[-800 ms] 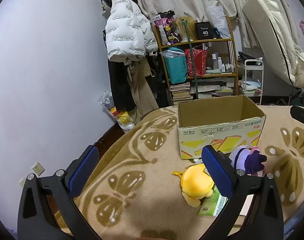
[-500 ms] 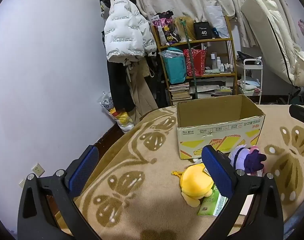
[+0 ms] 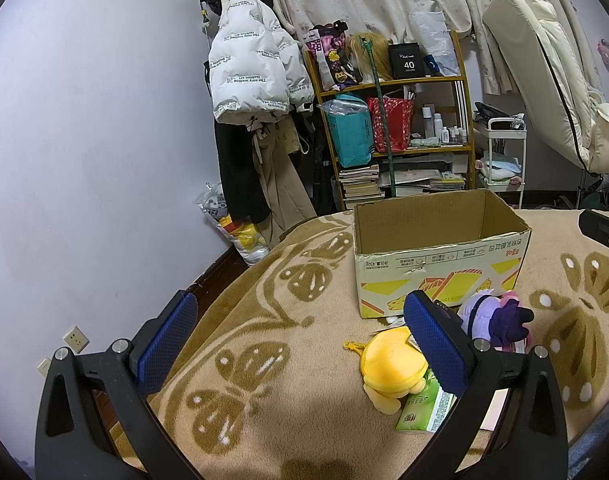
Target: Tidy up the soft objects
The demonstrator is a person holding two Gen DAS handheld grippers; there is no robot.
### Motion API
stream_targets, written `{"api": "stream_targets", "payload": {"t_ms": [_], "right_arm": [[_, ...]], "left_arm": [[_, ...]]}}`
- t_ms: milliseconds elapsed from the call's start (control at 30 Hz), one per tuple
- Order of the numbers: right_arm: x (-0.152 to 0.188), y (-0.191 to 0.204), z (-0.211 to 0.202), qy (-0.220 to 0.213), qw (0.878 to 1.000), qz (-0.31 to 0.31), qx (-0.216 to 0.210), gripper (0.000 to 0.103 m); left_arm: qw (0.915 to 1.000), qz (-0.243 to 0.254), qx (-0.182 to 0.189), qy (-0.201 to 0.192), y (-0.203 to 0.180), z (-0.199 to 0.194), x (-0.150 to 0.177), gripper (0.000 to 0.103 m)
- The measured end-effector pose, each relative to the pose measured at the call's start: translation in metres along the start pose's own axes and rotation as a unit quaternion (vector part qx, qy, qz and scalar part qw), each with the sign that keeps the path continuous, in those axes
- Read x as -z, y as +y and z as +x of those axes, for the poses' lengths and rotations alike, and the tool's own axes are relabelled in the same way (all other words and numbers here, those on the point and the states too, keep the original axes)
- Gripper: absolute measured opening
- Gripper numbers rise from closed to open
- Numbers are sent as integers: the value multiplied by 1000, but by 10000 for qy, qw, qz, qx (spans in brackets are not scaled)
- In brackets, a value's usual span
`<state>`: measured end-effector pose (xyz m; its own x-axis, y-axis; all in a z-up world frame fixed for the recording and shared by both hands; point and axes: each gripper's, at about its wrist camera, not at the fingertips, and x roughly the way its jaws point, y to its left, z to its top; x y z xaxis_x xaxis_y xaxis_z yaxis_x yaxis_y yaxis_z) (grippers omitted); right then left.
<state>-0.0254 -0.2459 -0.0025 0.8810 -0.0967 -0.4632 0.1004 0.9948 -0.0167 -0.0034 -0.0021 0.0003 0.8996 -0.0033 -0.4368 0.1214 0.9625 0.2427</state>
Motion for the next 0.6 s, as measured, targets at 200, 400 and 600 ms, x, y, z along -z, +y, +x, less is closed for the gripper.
{"api": "stream_targets", "payload": {"t_ms": [200,400,600], "right_arm": [[-1,-1,-1,-17,10000,-4,25,103],[-1,-2,-2,-18,10000,-5,27,103],[-1,-3,-2,-19,10000,-1,26,103]], "left_arm": [[10000,8,16,1,-2,1,0,102],[10000,6,6,4,-3,2,0,102],[10000,13,12,1,-2,2,0,102]]}}
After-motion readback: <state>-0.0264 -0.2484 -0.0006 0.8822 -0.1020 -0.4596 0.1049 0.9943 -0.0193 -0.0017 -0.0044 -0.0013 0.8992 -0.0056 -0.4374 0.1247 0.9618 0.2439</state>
